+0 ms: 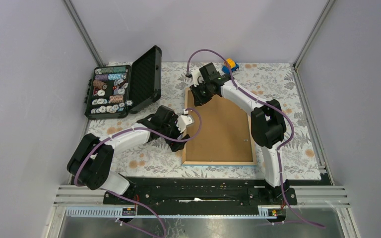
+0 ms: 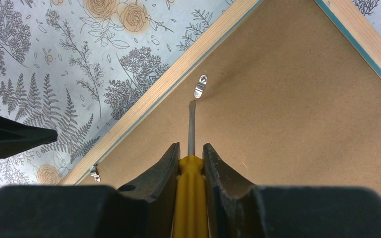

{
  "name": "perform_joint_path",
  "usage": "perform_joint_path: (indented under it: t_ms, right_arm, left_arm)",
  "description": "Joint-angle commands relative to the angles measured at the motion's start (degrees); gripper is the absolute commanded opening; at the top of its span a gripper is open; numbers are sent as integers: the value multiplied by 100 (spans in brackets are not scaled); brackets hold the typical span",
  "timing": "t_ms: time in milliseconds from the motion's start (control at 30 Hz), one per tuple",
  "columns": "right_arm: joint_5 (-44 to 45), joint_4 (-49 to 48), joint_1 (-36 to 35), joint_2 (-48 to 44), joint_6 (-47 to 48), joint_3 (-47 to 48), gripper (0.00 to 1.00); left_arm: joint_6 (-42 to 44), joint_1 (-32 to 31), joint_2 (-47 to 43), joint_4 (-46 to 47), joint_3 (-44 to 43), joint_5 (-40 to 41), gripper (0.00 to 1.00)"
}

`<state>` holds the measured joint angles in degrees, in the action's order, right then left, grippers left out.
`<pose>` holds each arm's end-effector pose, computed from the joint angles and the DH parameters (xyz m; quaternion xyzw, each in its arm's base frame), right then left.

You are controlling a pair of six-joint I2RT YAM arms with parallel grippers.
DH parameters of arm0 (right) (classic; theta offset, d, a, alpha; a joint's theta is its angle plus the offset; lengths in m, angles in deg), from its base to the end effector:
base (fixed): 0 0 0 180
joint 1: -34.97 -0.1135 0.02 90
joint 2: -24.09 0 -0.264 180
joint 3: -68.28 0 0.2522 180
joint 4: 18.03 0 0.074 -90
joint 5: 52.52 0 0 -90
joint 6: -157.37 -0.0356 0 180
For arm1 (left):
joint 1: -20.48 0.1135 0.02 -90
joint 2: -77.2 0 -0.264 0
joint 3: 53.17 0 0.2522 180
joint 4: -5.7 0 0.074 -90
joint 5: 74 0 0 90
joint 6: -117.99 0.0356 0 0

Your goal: Take the photo out of the frame

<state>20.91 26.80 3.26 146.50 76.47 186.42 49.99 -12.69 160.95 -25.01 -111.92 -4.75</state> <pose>0.4062 0.2629 0.2359 -0.3705 0.8515 0.2002 0.3126 0.2277 -0.1639 0.1807 0.4823 0.8085 -0.1995 0.2718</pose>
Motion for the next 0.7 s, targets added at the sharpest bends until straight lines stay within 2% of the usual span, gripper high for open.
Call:
perform_joint_path:
  t_ms: [0,133,667]
  right_arm:
    - [-325,424,19,-297,39,-177,0]
    - [-591,353,-109,-340,-81,-320,0]
    - [136,144,-117,141,-163,136,0]
  left_arm:
    - [-68,24,-152,143,-57,-80,93]
    - [-139,22,-81,194,-75,-149,93]
    - [-174,24,-104,157,-82,-170,93]
